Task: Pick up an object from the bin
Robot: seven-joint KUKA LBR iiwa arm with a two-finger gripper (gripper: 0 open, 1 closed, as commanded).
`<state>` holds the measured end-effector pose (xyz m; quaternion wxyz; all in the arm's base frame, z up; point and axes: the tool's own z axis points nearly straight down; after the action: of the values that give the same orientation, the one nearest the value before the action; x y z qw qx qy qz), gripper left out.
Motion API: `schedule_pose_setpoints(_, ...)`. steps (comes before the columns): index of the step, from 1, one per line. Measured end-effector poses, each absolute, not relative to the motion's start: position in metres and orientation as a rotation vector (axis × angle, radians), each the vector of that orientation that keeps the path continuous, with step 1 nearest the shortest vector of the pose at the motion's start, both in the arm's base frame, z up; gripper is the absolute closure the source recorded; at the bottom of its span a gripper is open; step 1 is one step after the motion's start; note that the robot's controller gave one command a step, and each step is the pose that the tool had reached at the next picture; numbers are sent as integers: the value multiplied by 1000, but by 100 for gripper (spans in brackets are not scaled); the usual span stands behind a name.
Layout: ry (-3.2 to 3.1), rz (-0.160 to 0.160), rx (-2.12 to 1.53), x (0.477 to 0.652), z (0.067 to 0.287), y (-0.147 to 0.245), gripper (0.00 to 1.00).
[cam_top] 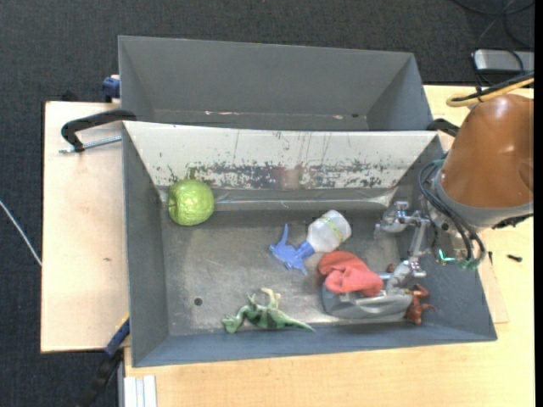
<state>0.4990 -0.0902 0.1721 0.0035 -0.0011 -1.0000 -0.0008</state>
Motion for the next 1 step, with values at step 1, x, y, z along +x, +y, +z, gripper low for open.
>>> schedule_pose_setpoints(1,-3143,-1,-1,501,176,-90,0)
